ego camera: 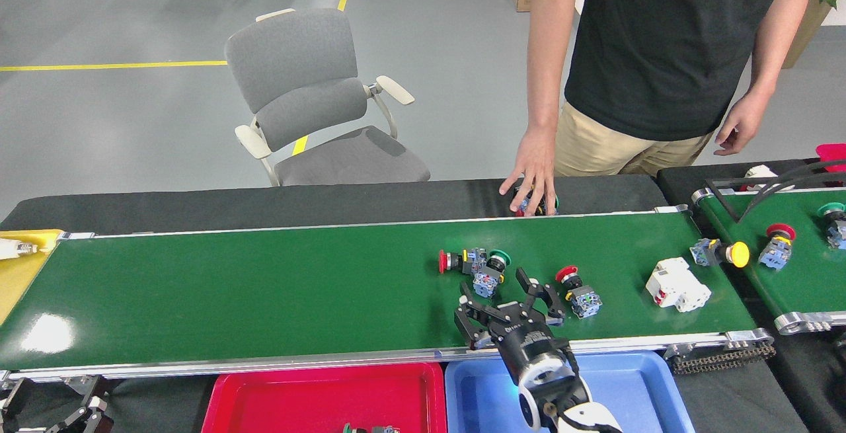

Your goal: Pick switch part from conveyor to tray

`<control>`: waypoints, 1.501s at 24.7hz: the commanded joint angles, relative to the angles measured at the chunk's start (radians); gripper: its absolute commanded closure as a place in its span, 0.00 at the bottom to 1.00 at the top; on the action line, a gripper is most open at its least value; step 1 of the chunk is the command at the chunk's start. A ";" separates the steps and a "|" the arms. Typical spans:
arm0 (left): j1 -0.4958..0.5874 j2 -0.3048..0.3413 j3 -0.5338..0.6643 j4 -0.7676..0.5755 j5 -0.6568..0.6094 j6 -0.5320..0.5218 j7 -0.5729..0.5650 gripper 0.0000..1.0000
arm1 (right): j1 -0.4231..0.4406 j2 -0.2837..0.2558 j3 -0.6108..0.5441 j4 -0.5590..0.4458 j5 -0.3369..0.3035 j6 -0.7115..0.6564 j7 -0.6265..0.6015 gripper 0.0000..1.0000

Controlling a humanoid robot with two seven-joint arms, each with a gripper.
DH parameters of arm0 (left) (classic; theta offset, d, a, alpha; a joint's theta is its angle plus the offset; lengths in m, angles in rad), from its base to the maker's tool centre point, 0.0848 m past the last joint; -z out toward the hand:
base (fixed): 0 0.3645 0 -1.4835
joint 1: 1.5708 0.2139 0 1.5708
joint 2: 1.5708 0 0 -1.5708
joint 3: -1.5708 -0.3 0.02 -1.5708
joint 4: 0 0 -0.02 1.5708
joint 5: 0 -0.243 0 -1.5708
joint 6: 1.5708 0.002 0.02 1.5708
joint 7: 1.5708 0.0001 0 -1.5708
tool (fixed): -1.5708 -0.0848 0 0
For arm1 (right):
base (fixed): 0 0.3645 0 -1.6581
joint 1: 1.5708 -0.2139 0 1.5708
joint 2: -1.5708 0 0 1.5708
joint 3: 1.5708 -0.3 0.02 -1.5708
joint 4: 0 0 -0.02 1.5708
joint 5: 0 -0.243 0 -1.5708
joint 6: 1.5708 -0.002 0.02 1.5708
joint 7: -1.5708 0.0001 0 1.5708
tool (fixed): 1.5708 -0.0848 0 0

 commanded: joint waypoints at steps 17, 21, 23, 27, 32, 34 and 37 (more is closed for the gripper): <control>-0.079 0.016 -0.067 0.029 -0.004 -0.004 -0.001 0.00 | -0.084 0.003 0.089 0.108 -0.030 0.003 -0.003 0.96; -0.074 0.014 -0.063 0.026 -0.004 -0.003 -0.001 0.00 | -0.001 -0.015 0.161 -0.070 -0.030 -0.082 -0.004 0.97; -0.073 0.012 -0.061 0.024 -0.004 -0.003 -0.001 0.00 | 0.074 -0.063 0.211 -0.202 -0.030 -0.174 -0.004 0.95; -0.073 0.014 -0.063 0.026 -0.004 -0.004 -0.001 0.00 | 0.250 -0.166 0.244 -0.424 -0.030 -0.407 -0.006 0.00; -0.088 0.009 -0.074 0.011 -0.009 0.003 -0.006 0.00 | 0.273 -0.156 0.169 -0.435 -0.037 -0.496 -0.006 0.00; -0.100 0.002 -0.124 -0.023 -0.018 0.014 -0.038 0.00 | 0.287 -0.138 0.059 -0.438 -0.039 -0.482 -0.017 0.00; -0.100 -0.006 -0.222 -0.095 -0.056 0.128 -0.088 0.00 | 0.375 -0.068 -0.138 -0.443 -0.039 -0.376 -0.075 0.00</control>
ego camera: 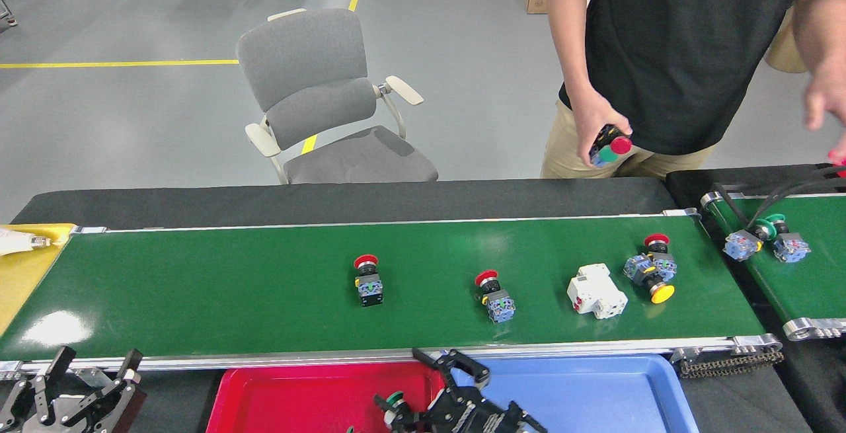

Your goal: Pick switch part from conveyor to tray

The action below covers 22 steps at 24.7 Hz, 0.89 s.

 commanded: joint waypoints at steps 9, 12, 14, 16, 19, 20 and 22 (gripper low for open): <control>-0.106 -0.055 -0.317 -0.025 -0.039 0.306 -0.113 0.00 | 0.107 0.021 -0.263 -0.033 -0.048 0.155 -0.060 0.00; -0.137 -0.075 -0.369 -0.005 -0.061 0.314 -0.129 0.00 | 0.058 0.009 -0.238 -0.006 -0.008 0.214 -0.049 0.00; -0.146 -0.093 -0.382 0.020 -0.088 0.321 -0.131 0.00 | 0.008 0.008 -0.191 0.042 0.032 0.220 -0.031 0.00; -0.163 -0.104 -0.382 0.061 -0.105 0.327 -0.131 0.00 | -0.048 0.006 -0.169 0.091 0.037 0.221 -0.011 0.00; -0.201 -0.103 -0.378 0.100 -0.108 0.327 -0.133 0.00 | -0.107 0.006 -0.148 0.146 0.040 0.221 0.000 0.00; -0.212 -0.101 -0.376 0.115 -0.110 0.327 -0.133 0.00 | -0.130 0.006 -0.126 0.168 0.040 0.221 0.000 0.00; -0.228 -0.100 -0.373 0.141 -0.108 0.327 -0.133 0.00 | -0.170 0.009 -0.088 0.217 0.040 0.223 0.002 0.00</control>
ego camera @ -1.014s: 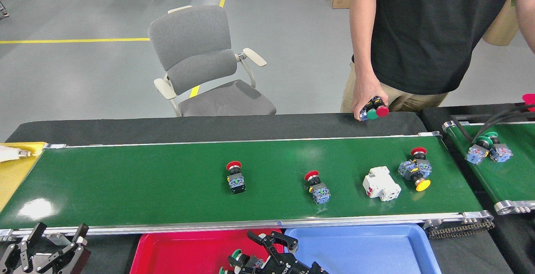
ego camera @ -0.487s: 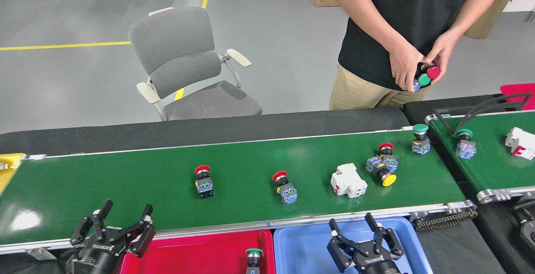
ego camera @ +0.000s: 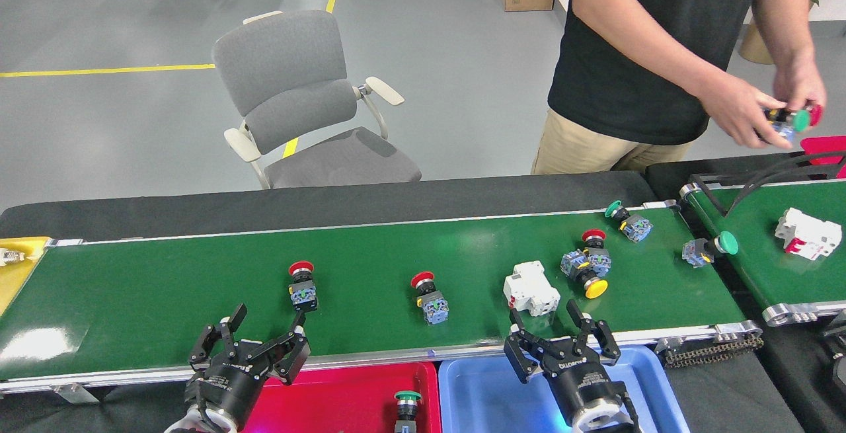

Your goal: Pick switch part from conveyor to tray

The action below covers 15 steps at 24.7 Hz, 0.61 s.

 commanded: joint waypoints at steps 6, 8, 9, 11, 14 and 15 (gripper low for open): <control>-0.057 0.005 0.005 0.068 -0.003 0.006 0.002 0.00 | -0.123 0.042 0.071 0.150 -0.001 0.004 0.009 0.25; -0.086 0.013 0.005 0.101 -0.003 0.018 0.002 0.00 | -0.126 0.034 0.076 0.150 0.001 -0.001 0.010 0.62; -0.100 0.015 0.005 0.121 -0.001 0.029 0.002 0.00 | -0.129 0.031 0.087 0.150 0.001 -0.002 0.010 0.74; -0.120 0.018 0.005 0.152 -0.003 0.052 0.002 0.00 | -0.129 0.020 0.101 0.146 -0.004 -0.007 0.010 0.87; -0.130 0.019 0.005 0.183 -0.003 0.101 0.005 0.04 | -0.112 0.001 0.102 0.101 -0.008 -0.035 0.001 0.98; -0.130 0.022 0.005 0.187 -0.003 0.125 0.006 0.09 | -0.094 -0.013 0.096 0.052 -0.012 -0.067 -0.004 0.98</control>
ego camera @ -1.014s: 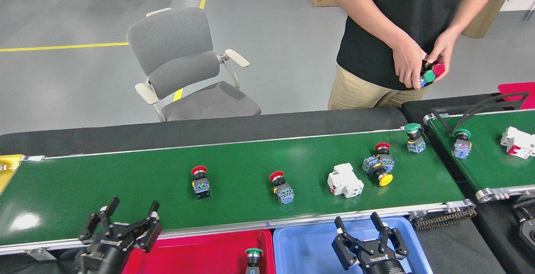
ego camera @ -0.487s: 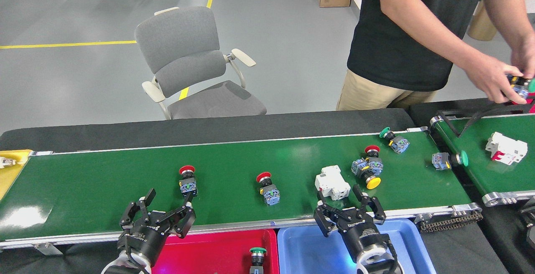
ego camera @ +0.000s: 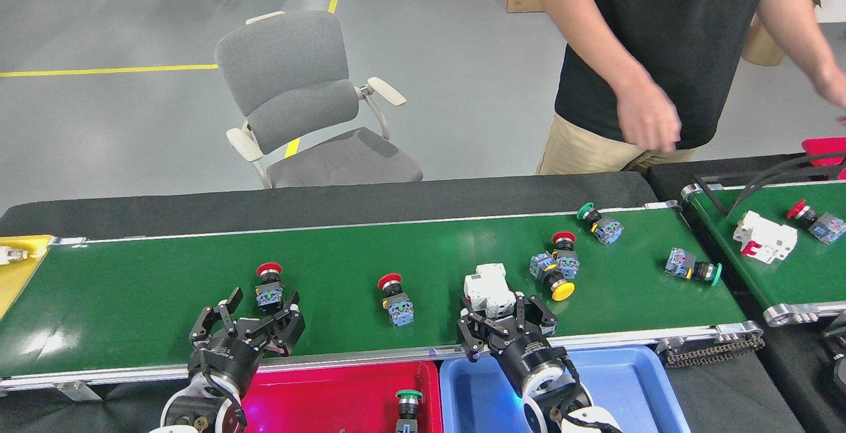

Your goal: Pick switch part from conveyor to tray

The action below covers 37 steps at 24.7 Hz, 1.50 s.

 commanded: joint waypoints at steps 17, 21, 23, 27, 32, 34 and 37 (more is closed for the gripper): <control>0.436 0.029 0.053 -0.482 0.065 -0.497 0.006 0.20 | 0.503 -0.206 -0.325 -0.385 -0.180 -0.201 -0.166 0.01; 0.453 0.026 0.056 -0.482 0.065 -0.479 0.008 0.00 | 0.458 -0.195 -0.343 -0.385 -0.179 -0.132 -0.122 0.01; 0.450 0.020 0.062 -0.481 0.070 -0.474 0.014 0.00 | 0.414 -0.195 -0.340 -0.382 -0.176 -0.048 -0.068 0.01; 0.438 0.012 0.163 -0.484 0.071 -0.304 0.026 0.00 | 0.353 -0.201 -0.339 -0.339 -0.168 0.037 -0.053 0.01; 0.428 0.032 0.327 -0.425 0.065 -0.129 0.135 0.00 | 0.230 -0.229 -0.337 -0.203 -0.168 0.052 -0.048 0.01; 0.430 0.034 0.324 -0.410 0.065 -0.130 0.135 0.00 | 0.198 -0.236 -0.331 -0.163 -0.168 0.050 -0.047 0.01; 0.435 0.032 0.297 -0.418 0.068 -0.132 0.129 0.00 | 0.152 -0.236 -0.288 -0.127 -0.169 0.049 -0.045 0.01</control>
